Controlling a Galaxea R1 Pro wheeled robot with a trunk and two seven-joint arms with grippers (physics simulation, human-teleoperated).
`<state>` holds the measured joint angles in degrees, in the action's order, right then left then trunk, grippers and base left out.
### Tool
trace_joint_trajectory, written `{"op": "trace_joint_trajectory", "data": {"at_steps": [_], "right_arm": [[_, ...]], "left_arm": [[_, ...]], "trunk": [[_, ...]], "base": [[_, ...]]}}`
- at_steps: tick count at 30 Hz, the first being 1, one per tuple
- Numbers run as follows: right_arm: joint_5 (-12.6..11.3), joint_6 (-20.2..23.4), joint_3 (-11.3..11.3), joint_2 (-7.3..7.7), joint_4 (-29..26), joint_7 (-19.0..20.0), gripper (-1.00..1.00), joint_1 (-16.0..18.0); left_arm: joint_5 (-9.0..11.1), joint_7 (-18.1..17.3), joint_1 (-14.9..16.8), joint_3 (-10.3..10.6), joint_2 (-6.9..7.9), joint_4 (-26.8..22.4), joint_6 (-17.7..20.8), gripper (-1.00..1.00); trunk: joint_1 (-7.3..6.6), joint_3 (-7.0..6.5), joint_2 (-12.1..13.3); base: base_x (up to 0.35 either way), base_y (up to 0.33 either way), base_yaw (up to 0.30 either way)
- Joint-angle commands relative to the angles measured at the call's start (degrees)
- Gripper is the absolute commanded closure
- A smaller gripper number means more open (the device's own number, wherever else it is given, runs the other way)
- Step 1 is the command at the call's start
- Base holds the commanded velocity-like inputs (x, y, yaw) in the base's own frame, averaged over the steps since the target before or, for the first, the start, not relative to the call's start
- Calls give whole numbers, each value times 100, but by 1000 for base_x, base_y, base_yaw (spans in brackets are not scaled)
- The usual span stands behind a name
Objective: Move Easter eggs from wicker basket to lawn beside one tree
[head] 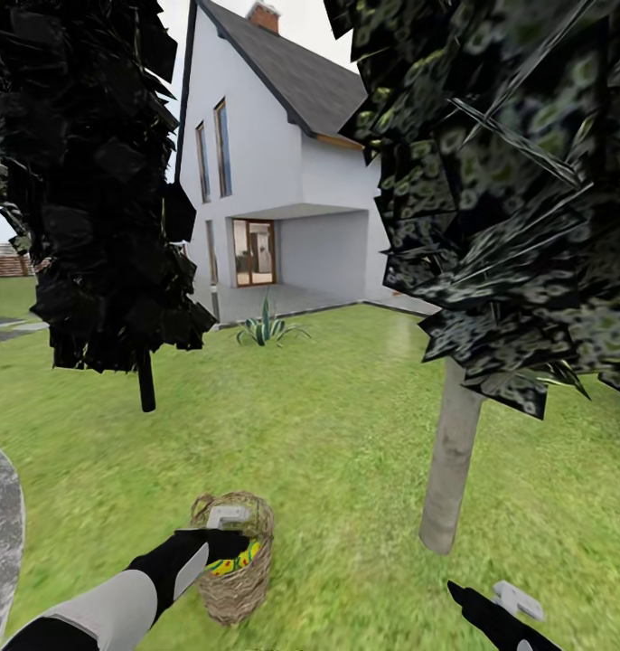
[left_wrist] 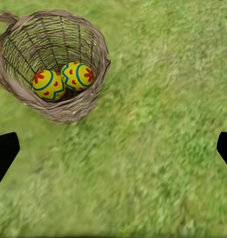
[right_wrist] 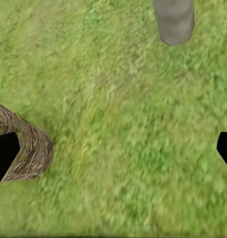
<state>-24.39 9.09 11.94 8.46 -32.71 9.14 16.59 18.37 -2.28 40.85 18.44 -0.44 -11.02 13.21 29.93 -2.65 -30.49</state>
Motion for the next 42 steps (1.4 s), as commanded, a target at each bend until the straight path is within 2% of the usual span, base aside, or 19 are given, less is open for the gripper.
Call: {"op": "trace_joint_trajectory", "data": {"at_steps": [1,15,42], "right_arm": [[-40,40,27,-2,-8,27,-100,-1],[-40,40,27,-2,-8,31,-100,-2],[-95,32,45,-2,59,1,-100,-2]], "left_arm": [[57,0,2,37,6,-7,24,-100],[53,-9,2,37,34,-37,-6,-100],[53,-9,2,36,53,-31,-29,-100]], "trunk": [[2,7,-3],[2,73,-3],[2,80,-3]], "base": [[0,0,243],[14,7,214],[238,190,12]]}}
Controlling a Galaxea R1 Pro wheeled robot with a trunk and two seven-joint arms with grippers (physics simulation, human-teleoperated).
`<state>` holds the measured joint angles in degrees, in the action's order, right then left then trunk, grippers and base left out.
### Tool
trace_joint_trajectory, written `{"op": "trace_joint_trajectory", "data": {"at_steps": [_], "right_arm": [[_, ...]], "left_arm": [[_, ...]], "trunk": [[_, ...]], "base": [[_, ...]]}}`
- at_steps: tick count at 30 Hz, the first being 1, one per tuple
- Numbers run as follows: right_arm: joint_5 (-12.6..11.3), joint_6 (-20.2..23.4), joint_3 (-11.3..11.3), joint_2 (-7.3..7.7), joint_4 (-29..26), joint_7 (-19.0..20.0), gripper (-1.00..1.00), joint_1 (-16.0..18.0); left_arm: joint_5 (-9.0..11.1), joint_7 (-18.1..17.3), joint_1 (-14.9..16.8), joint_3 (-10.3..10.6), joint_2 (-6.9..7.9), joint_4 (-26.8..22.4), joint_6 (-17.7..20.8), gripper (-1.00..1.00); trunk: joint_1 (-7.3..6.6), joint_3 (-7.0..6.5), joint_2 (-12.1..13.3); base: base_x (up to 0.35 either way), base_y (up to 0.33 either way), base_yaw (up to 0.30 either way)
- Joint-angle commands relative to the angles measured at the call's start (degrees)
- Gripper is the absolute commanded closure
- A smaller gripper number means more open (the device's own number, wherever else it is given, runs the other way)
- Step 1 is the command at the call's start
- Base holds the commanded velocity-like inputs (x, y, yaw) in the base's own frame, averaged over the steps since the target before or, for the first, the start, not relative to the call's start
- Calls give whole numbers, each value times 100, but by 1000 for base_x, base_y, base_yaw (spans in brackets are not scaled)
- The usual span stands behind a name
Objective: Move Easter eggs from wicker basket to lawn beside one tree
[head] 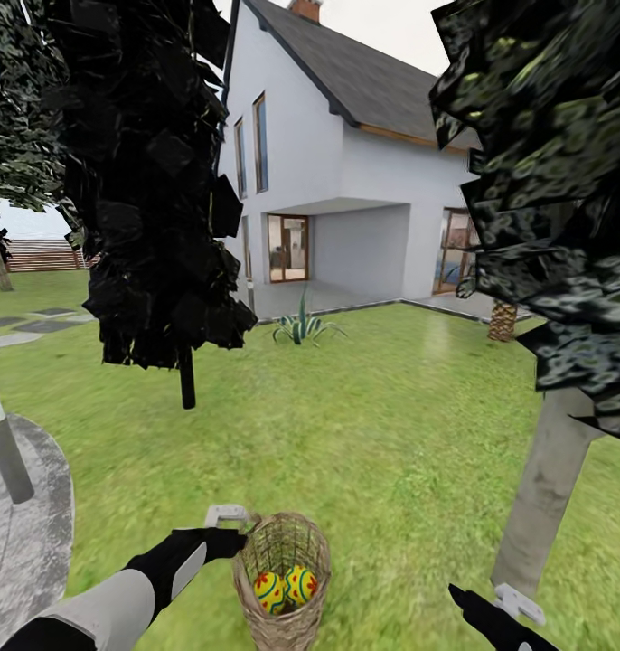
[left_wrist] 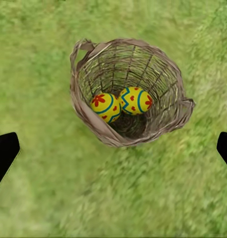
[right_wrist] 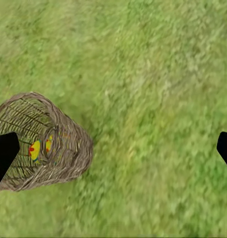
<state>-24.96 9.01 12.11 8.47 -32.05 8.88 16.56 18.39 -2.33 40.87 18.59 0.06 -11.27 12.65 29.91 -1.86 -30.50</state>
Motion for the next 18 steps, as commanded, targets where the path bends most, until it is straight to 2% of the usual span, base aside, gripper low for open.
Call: {"op": "trace_joint_trajectory", "data": {"at_steps": [1,18], "right_arm": [[-24,44,29,-3,-6,26,-100,3],[11,41,23,-3,-4,26,-100,3]], "left_arm": [[51,-4,0,21,3,0,27,-100],[51,-4,0,20,3,11,27,-100]], "trunk": [[4,1,-2],[4,1,-2]], "base": [[253,215,0],[253,215,-3]]}}
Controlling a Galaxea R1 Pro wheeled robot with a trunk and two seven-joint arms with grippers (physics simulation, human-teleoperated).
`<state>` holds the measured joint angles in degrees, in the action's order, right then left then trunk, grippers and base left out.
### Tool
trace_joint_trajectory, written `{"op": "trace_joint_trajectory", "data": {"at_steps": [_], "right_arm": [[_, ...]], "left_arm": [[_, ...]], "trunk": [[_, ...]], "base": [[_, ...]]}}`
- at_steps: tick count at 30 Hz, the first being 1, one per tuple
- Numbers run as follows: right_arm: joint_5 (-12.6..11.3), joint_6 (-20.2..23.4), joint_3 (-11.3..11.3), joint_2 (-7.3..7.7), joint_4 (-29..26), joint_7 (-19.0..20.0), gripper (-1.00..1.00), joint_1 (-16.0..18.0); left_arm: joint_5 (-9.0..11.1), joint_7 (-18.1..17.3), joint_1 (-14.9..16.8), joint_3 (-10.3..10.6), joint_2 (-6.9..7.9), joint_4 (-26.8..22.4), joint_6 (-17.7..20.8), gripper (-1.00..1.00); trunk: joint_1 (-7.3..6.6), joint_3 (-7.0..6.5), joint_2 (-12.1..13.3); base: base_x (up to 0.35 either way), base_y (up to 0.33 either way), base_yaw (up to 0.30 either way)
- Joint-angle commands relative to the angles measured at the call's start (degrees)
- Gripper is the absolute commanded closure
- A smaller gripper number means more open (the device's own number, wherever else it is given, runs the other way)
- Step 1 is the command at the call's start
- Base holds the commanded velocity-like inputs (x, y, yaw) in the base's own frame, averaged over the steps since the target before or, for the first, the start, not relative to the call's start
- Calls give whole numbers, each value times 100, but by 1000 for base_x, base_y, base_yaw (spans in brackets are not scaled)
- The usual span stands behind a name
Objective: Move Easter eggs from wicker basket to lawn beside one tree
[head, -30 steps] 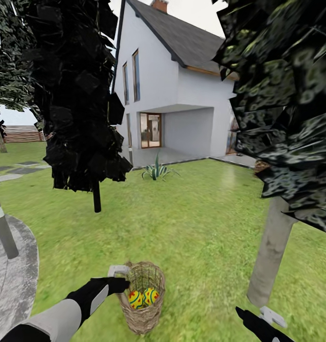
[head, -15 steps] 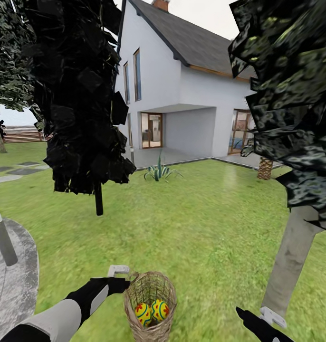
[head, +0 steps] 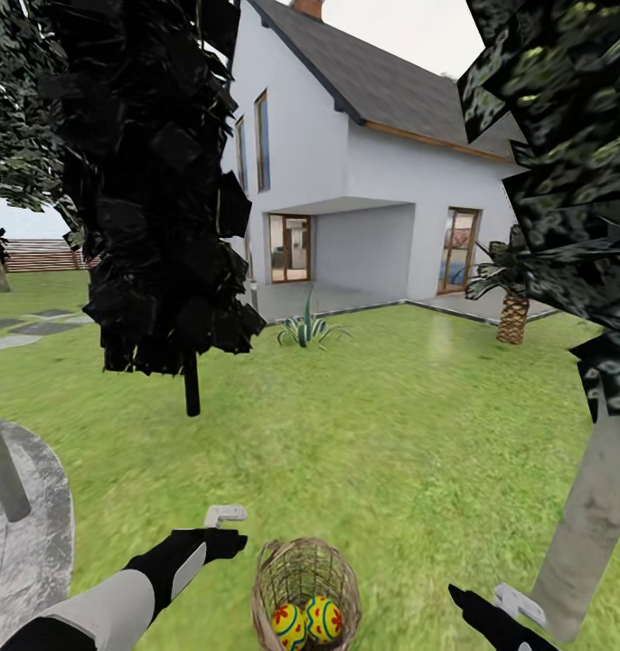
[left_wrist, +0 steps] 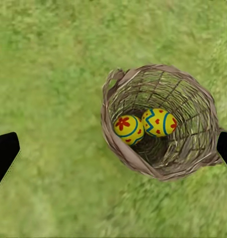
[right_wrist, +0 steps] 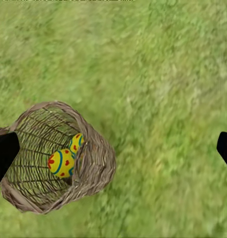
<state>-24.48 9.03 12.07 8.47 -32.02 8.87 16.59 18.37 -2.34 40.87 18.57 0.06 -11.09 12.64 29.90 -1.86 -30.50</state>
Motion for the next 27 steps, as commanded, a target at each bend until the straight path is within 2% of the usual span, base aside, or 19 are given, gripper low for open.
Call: {"op": "trace_joint_trajectory", "data": {"at_steps": [1,12,27], "right_arm": [[-38,41,28,-3,-6,27,-100,1],[-41,38,32,-3,-6,27,-100,2],[-40,37,32,-3,-6,27,-100,-2]], "left_arm": [[53,-4,0,23,3,-7,27,-100],[53,-4,0,19,3,-7,27,-100],[56,-4,0,22,3,-7,27,-100]], "trunk": [[4,1,-2],[4,-15,-2],[4,-62,-2]], "base": [[254,215,-70],[214,236,-214],[24,292,-272]]}}
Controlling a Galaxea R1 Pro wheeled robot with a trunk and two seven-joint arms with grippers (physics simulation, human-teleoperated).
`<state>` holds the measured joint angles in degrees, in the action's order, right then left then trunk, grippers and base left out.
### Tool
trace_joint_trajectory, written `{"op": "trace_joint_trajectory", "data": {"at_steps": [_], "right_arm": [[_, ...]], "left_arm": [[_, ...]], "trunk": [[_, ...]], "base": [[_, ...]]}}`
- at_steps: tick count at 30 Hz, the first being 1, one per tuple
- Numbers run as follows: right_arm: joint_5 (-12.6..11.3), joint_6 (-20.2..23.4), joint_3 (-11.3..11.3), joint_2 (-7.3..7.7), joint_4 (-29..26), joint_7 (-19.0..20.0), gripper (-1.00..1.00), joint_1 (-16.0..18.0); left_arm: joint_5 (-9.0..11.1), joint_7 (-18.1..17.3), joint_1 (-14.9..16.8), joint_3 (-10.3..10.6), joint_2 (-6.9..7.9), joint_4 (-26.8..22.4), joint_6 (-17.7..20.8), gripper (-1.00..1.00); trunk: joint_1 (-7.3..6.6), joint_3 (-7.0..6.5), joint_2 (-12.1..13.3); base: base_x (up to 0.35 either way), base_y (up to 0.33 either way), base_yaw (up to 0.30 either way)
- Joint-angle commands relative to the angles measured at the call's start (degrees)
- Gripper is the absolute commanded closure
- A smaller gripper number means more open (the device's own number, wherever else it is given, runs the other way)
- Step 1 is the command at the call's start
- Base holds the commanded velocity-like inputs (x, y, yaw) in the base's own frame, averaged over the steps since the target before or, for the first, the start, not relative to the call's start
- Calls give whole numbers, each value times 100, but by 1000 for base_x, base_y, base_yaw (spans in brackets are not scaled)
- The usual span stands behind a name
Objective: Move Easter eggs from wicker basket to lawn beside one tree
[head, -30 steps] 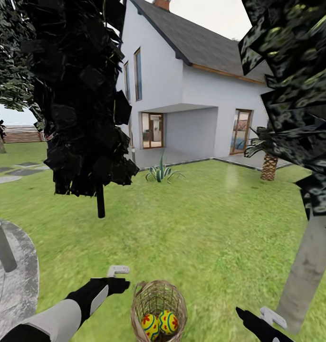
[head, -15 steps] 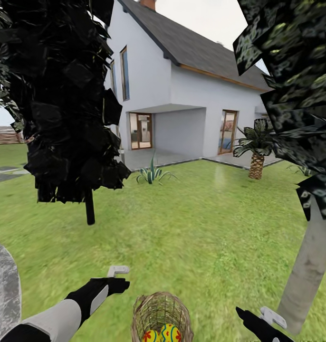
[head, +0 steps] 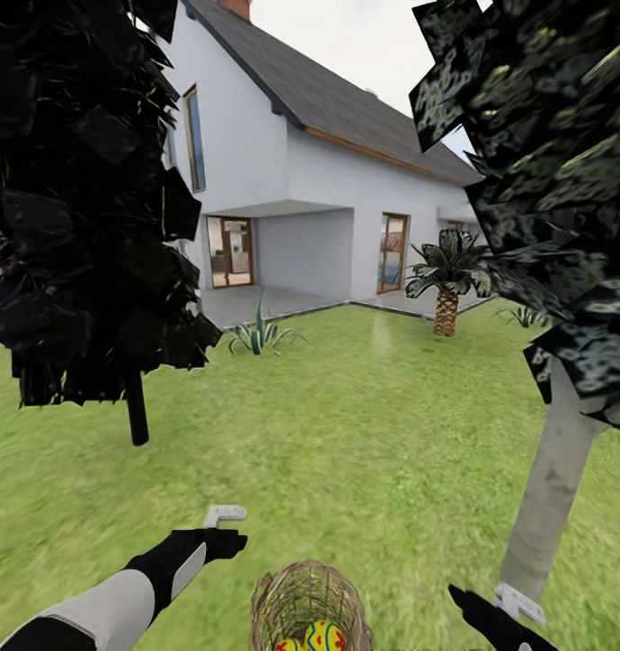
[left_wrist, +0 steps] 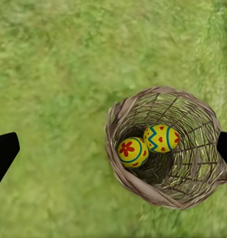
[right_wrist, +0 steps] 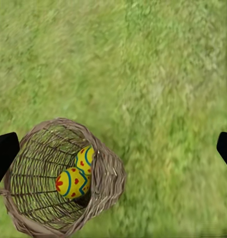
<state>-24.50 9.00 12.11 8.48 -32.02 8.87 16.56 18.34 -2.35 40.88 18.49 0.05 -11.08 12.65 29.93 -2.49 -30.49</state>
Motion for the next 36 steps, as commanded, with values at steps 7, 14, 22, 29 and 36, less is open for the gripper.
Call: {"op": "trace_joint_trajectory", "data": {"at_steps": [7,14,22,29,36], "right_arm": [[-30,40,24,-4,-6,27,-100,0],[-29,40,20,-4,-6,27,-100,4],[-29,40,20,-4,-6,27,-100,3],[-29,40,20,-4,-6,27,-100,3],[-29,40,18,-4,-6,27,-100,3]], "left_arm": [[58,-9,-1,29,4,-8,22,-100],[62,-11,-1,32,4,-8,-6,-100],[65,-11,-1,32,4,-8,-91,-100],[65,-11,-1,32,4,-8,-102,-100],[65,-11,-1,32,-10,-8,-104,-100]], "trunk": [[2,-23,-3],[2,-47,-3],[2,-76,-3],[2,-103,-3],[2,-130,-3]], "base": [[1,296,-274],[0,187,-274],[0,30,-274],[0,3,-274],[0,1,-274]]}}
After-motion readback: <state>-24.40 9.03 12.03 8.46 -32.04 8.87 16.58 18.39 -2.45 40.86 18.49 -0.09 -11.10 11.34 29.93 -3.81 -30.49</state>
